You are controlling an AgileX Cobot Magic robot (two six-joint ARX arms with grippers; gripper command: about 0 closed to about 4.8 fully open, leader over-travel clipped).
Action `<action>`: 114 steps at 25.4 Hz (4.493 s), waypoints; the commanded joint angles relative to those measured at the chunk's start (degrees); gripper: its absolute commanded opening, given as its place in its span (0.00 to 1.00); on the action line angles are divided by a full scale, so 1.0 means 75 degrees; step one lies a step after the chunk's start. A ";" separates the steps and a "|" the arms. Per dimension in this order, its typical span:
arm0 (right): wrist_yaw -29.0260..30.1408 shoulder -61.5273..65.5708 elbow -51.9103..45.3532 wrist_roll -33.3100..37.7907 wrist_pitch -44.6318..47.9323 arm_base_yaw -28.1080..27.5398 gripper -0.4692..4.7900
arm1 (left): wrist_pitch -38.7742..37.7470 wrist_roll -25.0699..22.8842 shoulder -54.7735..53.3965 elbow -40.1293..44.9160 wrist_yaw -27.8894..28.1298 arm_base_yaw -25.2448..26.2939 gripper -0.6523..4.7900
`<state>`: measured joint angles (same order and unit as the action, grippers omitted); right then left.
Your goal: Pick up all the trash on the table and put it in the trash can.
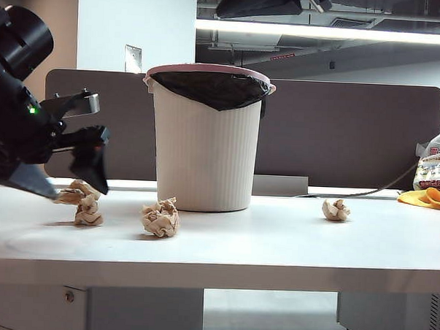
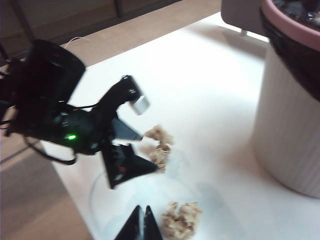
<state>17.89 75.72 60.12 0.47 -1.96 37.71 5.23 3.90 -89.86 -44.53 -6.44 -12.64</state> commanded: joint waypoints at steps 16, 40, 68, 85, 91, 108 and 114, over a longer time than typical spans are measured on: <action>0.0061 0.0012 0.0026 0.0017 0.0119 0.0015 0.08 | 0.0970 0.0513 -0.0723 -0.0047 0.0344 0.0000 0.68; 0.0009 -0.0041 0.0038 -0.0073 0.0087 -0.0047 0.08 | 0.1093 0.0460 -0.0714 -0.0047 0.0315 0.0003 1.00; 0.0032 -0.0044 0.0038 -0.0102 0.0093 -0.0154 0.08 | 0.1294 0.0490 -0.1084 -0.0047 0.0621 0.0000 0.11; 0.0020 -0.0924 0.0452 -0.0119 0.0140 -0.0985 0.08 | 0.0764 0.0568 0.0035 -0.4707 -0.0889 -0.0251 0.11; -0.0592 -0.0673 0.2442 -0.0571 -0.1131 -0.1154 0.08 | -0.1268 0.0391 -0.1655 -0.7557 -0.1265 -0.0481 0.11; -0.0329 -0.0586 0.3095 -0.0679 -0.1711 -0.1271 0.08 | -0.1206 0.0035 -0.2556 -0.7691 -0.1530 -0.0688 1.00; -0.0329 -0.0586 0.3095 -0.0670 -0.1711 -0.1271 0.08 | -0.2025 -0.4403 -0.2547 -0.8650 -0.0752 -0.1355 1.00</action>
<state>15.16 71.48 83.15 -4.56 -15.75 28.12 -10.26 -20.93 -108.77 -109.27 -17.52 -22.87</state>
